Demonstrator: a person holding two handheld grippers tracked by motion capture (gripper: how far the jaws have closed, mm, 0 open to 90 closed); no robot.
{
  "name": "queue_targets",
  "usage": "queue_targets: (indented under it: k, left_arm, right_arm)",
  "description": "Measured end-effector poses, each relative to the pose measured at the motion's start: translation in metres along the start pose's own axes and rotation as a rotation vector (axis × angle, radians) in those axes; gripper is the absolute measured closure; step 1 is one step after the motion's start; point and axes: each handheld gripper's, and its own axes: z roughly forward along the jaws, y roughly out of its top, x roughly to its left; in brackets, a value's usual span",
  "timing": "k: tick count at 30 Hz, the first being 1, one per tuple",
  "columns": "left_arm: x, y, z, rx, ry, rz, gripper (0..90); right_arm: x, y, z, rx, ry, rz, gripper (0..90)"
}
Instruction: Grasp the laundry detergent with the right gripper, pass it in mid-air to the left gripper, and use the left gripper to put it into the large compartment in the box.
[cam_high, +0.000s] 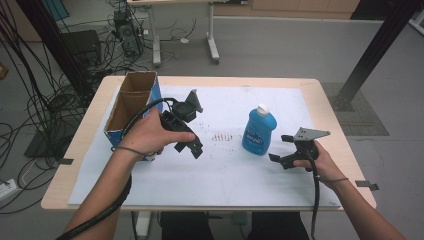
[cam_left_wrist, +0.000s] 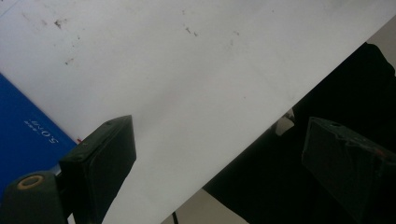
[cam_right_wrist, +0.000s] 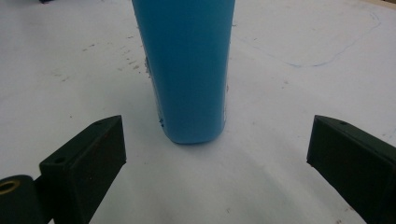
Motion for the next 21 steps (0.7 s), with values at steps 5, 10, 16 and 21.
queue_targets:
  k: [5, 10, 16, 21]
  left_arm:
    - [0.000, -0.001, -0.003, -0.008, -0.001, -0.004, 10.1]
    - [0.000, -0.003, -0.005, -0.011, 0.002, -0.008, 10.1]
    - [0.001, -0.007, -0.009, -0.019, 0.008, -0.018, 10.1]
    - [0.002, -0.010, -0.011, -0.023, 0.008, -0.024, 10.1]
  right_arm:
    - [0.000, -0.003, 0.002, -0.021, -0.003, 0.001, 4.4]
    - [0.001, -0.004, 0.004, -0.058, -0.001, -0.006, 4.4]
    - [0.001, -0.004, 0.006, -0.103, -0.001, -0.004, 4.4]
    - [0.002, -0.005, 0.007, -0.140, 0.008, -0.012, 4.1]
